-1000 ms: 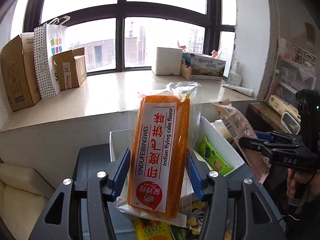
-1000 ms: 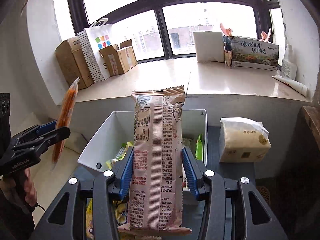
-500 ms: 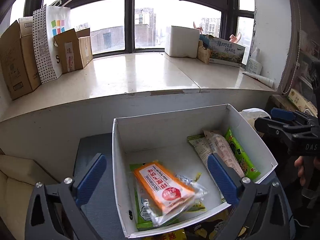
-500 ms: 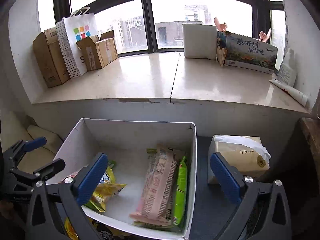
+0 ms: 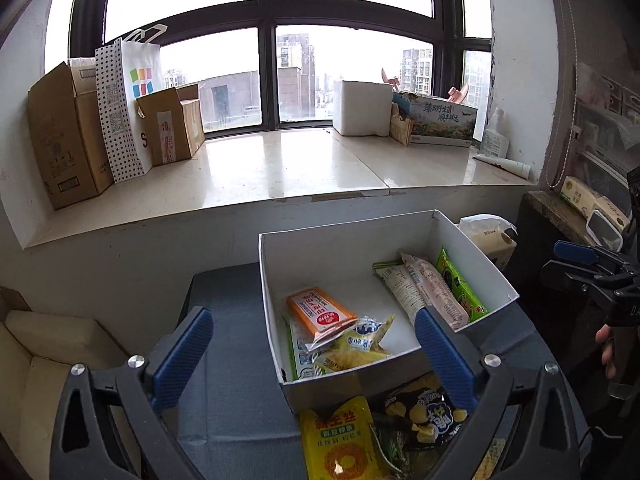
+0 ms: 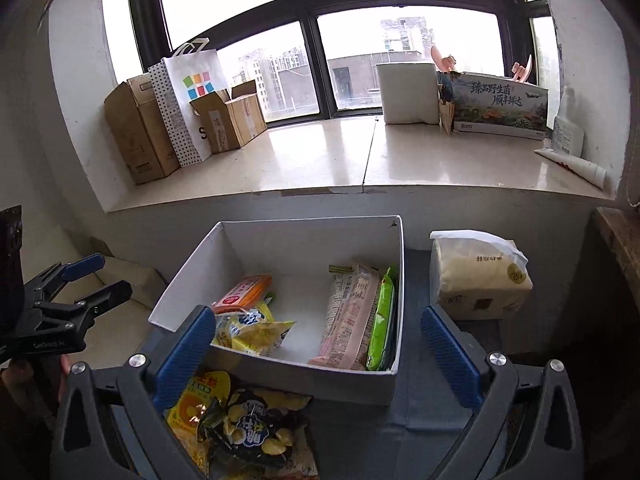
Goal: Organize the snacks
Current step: 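Grasp the black-and-yellow chip bag with the right tool and lift it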
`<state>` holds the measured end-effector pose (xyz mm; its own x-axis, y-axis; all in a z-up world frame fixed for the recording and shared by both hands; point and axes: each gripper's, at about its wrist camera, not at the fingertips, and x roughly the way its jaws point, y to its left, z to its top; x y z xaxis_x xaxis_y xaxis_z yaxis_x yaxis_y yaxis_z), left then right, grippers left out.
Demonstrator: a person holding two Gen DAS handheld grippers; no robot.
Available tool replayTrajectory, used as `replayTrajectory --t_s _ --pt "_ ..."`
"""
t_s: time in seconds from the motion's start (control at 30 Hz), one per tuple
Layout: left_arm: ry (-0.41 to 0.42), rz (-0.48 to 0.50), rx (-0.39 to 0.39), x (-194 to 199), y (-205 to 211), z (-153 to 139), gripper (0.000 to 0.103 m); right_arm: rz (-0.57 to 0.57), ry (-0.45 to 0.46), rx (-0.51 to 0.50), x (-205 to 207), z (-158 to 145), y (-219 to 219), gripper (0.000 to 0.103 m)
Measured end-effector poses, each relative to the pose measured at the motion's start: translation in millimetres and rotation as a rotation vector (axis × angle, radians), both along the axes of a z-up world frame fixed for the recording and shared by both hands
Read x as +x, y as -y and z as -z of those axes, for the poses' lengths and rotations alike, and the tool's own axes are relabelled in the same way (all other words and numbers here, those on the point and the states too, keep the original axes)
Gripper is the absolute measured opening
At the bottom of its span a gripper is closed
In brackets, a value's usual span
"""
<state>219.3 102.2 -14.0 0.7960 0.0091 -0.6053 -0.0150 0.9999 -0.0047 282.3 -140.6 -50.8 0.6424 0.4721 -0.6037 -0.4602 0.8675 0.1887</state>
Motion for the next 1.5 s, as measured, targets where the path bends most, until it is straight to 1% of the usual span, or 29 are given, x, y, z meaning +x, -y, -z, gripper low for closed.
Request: replayTrajectory --t_s 0.07,0.2,0.3,0.43,0.5,0.63,0.87,1.07,1.2,1.23,1.27,1.3,1.33,1.4,1.5 --pt "0.007 0.006 -0.01 -23 -1 -2 0.103 -0.008 0.002 0.005 -21 5 8 0.103" --pt "0.013 0.006 -0.032 -68 -2 2 0.103 -0.029 -0.037 0.018 -58 25 18 0.103" --pt "0.008 0.0 -0.044 -94 -1 10 0.103 -0.043 -0.116 0.014 -70 52 15 0.103" --pt "-0.014 -0.013 -0.048 -115 3 22 0.103 -0.056 -0.204 -0.008 -74 88 -2 0.103" --pt "-0.026 -0.009 -0.063 -123 3 27 0.103 -0.068 -0.227 -0.01 -73 99 -13 0.103" --pt "-0.04 -0.024 -0.035 -135 5 35 0.103 -0.093 -0.257 -0.026 -66 110 -34 0.103" --pt "-0.062 -0.011 -0.017 -151 10 46 0.103 -0.088 -0.291 -0.091 -33 127 -70 0.103" --pt "-0.106 -0.019 -0.043 -156 4 61 0.103 -0.061 -0.349 -0.159 -2 151 -89 0.103" --pt "-0.098 -0.021 -0.051 -159 -1 63 0.103 -0.077 -0.371 -0.189 3 163 -97 0.103" --pt "-0.101 -0.022 -0.058 -159 -2 64 0.103 -0.083 -0.382 -0.183 4 166 -97 0.102" --pt "-0.104 -0.025 -0.061 -159 -3 65 0.103 -0.089 -0.396 -0.168 4 168 -97 0.097" --pt "-0.106 -0.028 -0.059 -158 -4 65 0.103 -0.099 -0.406 -0.153 5 169 -98 0.093" --pt "-0.108 -0.031 -0.055 -158 -4 67 0.103 -0.108 -0.394 -0.15 5 168 -97 0.083" --pt "-0.115 -0.033 -0.052 -157 -4 69 0.103 -0.113 -0.389 -0.159 3 166 -96 0.074" --pt "-0.123 -0.026 -0.071 -156 -4 73 0.103 -0.125 -0.374 -0.166 -1 165 -92 0.06"
